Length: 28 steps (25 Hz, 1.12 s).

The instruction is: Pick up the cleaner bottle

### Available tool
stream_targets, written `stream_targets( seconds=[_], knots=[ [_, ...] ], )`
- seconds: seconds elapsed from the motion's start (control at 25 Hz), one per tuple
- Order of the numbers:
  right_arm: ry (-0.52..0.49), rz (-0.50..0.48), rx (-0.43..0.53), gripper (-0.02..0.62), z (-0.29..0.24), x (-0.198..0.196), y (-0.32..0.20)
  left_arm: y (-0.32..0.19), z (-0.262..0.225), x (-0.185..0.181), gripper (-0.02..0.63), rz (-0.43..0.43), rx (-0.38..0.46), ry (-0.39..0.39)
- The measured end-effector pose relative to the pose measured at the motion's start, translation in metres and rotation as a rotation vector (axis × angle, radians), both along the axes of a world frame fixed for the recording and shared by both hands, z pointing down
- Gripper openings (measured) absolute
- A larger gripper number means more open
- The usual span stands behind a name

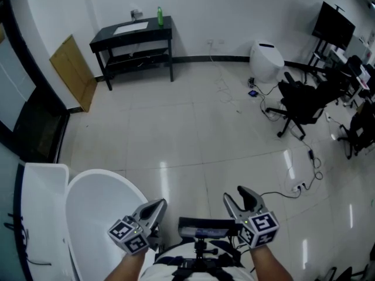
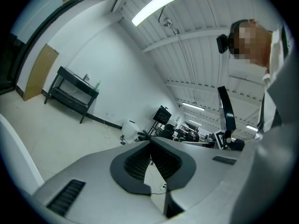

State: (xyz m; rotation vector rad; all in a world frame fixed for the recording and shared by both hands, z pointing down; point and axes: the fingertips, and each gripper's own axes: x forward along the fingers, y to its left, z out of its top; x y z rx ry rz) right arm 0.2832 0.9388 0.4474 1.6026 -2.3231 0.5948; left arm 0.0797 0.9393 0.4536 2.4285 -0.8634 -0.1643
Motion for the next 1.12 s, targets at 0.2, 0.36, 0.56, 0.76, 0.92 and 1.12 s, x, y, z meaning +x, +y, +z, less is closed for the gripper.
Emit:
stream_targets(
  seconds=[0.2,0.36,0.56,0.76,0.92,1.12],
  knots=[
    [0.021,0.012,0.002,0.222,-0.003,-0.010,-0.011,-0.013,0.005,-0.009,0.000,0.019,-0.007,0.014],
    [0.029,0.007,-0.008,0.222,-0.002,-0.017,-0.020,-0.019,0.007,-0.014,0.000,0.020,-0.017,0.024],
    [0.021,-0.023,-0.012,0.222,0.003,-0.029,-0.039,-0.029,0.012,-0.019,0.000,0.007,-0.028,0.024],
    [0.001,-0.073,-0.011,0.222,0.007,-0.035,-0.067,-0.046,0.012,-0.023,0.000,-0.034,-0.025,0.008],
    [-0.015,-0.123,-0.007,0.222,0.009,-0.043,-0.096,-0.063,0.011,-0.029,0.000,-0.087,-0.026,-0.001],
    [-0.025,-0.160,0.004,0.222,0.007,-0.044,-0.137,-0.090,0.011,-0.025,0.000,-0.119,-0.032,-0.012]
  ],
)
